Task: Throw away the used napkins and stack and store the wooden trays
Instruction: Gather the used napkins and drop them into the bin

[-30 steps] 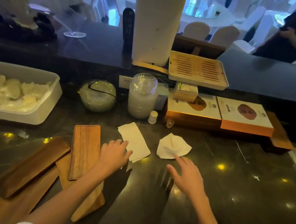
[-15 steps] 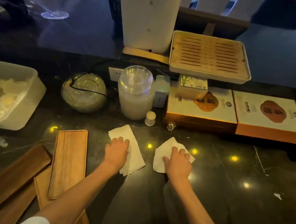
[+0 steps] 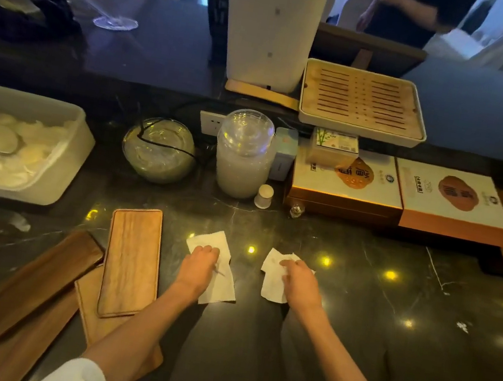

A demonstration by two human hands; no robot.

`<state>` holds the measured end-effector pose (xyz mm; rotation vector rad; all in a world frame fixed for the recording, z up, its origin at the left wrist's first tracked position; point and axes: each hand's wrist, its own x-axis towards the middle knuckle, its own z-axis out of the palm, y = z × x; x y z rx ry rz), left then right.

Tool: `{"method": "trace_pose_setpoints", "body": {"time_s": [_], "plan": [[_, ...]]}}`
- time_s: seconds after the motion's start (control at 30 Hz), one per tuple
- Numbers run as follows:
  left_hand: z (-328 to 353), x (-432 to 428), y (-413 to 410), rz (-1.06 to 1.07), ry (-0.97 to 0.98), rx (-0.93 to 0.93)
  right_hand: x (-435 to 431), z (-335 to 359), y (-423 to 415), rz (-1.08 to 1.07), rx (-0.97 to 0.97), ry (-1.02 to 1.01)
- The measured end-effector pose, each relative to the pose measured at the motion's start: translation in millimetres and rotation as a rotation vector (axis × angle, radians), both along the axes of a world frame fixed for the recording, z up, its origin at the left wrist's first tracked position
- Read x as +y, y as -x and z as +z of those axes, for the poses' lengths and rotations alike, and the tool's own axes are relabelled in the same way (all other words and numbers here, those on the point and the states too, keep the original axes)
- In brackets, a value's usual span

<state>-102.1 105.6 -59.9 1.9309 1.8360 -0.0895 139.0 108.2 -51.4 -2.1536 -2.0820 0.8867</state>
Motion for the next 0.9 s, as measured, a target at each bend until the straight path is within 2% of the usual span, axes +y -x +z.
{"method": "trace_pose_setpoints", "body": {"time_s": [0.23, 0.3, 0.4, 0.47, 0.6, 0.7, 0.8, 0.9], "plan": [[26.5, -75.3, 45.8, 0.070, -0.178, -0.203, -64.7, 27.2, 23.1, 0.069, 0.076, -0.193], [26.5, -99.0, 60.6, 0.106, -0.167, -0.271, -86.9, 34.1, 40.1, 0.086, 0.115, -0.245], [21.9, -127.6, 79.4, 0.154, -0.134, -0.453, -121.1, 46.3, 63.6, -0.001, 0.197, -0.303], [17.9, -136.7, 88.1, 0.092, -0.183, -0.390, -145.3, 51.2, 72.4, -0.074, 0.212, -0.319], [12.5, -153.8, 89.6, -0.024, -0.196, -0.380, -203.5, 55.2, 76.4, -0.211, 0.169, -0.319], [19.5, -177.6, 79.2, -0.035, -0.123, -0.411, -250.9, 56.5, 71.1, -0.329, 0.180, -0.264], [26.3, -209.3, 70.0, -0.053, -0.122, -0.439, -297.4, 54.4, 63.8, -0.443, 0.270, -0.166], [31.4, -241.1, 65.4, -0.038, -0.093, -0.450, -333.9, 48.3, 50.4, -0.452, 0.307, -0.148]]}}
